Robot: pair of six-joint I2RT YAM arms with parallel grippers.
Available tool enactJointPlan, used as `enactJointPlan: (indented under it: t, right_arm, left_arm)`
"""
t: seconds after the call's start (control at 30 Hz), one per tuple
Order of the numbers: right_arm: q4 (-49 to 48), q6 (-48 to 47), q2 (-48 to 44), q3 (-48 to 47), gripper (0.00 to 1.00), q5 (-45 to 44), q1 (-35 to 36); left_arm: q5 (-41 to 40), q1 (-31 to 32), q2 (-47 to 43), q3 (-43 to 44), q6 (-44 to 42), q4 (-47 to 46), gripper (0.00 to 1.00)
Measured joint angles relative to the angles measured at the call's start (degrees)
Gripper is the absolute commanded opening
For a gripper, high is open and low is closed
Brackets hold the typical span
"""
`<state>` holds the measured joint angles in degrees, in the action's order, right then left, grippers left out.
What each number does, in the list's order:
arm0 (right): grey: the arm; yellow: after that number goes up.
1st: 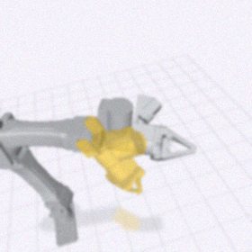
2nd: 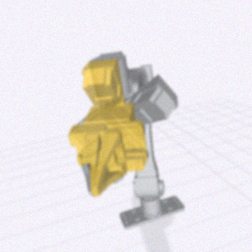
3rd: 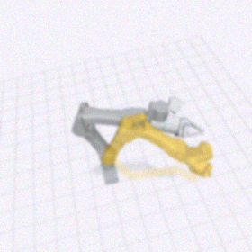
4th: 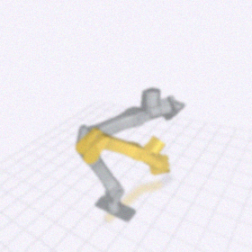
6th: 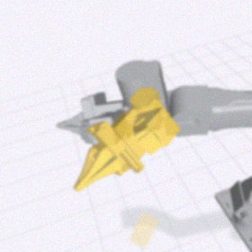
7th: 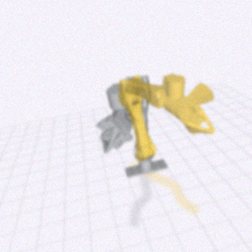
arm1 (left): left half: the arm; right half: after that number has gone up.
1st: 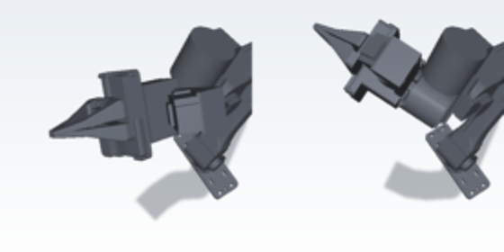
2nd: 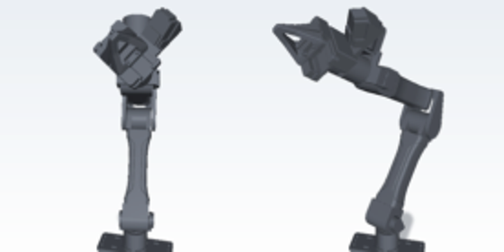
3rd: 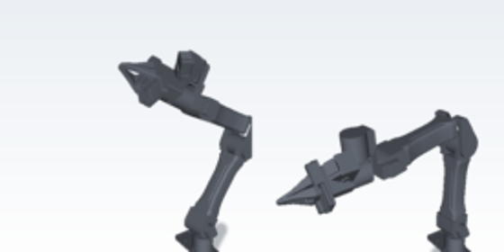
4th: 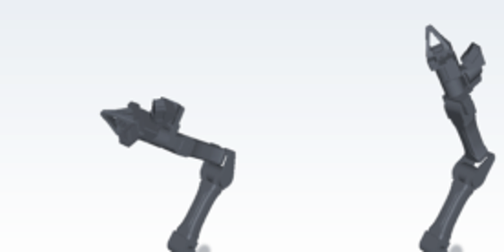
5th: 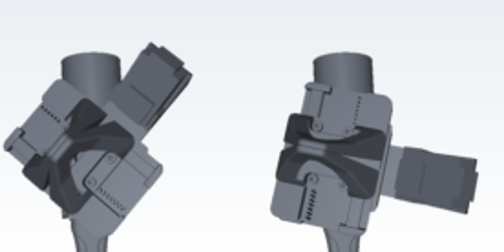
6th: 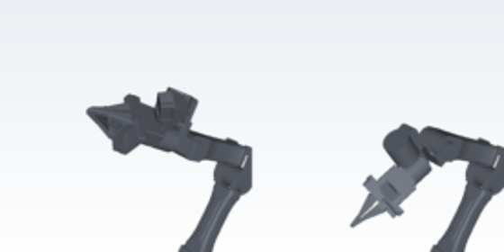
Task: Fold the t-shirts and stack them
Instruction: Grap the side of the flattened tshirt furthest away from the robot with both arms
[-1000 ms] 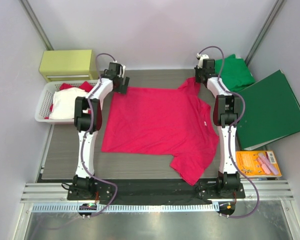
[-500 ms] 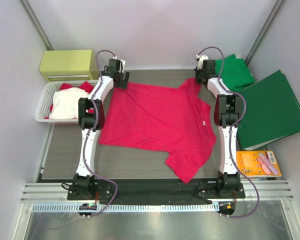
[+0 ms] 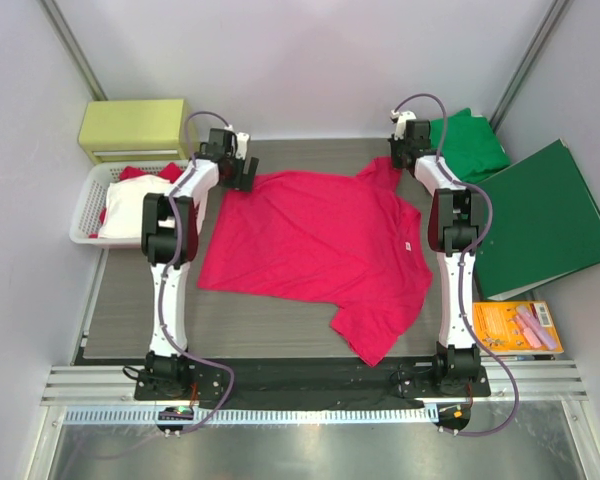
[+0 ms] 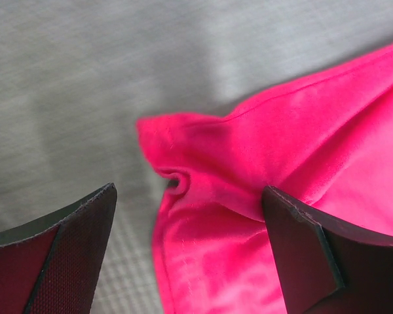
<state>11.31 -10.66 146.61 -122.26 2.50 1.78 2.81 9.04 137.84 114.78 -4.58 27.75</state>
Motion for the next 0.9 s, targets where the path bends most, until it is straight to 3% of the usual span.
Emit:
enactJointPlan:
  t: [0.13, 0.47, 0.63, 0.9]
  right_arm:
    - [0.0, -0.2, 0.0, 0.0, 0.01, 0.0, 0.0]
    - [0.0, -0.9, 0.0, 0.0, 0.01, 0.0, 0.0]
    - [0.0, -1.1, 0.0, 0.0, 0.01, 0.0, 0.0]
    - [0.0, -1.3, 0.0, 0.0, 0.01, 0.1, 0.0]
  left_arm:
    - [2.8, 0.4, -2.9, -4.3, -0.7, -0.3, 0.92]
    - [2.3, 1.7, -2.9, -0.5, -1.9, 0.8, 0.92]
    - [-0.6, 1.8, -2.6, -2.8, -1.9, -0.8, 0.92]
    - [-6.5, 1.8, 0.6, 2.3, -1.6, 0.2, 0.91]
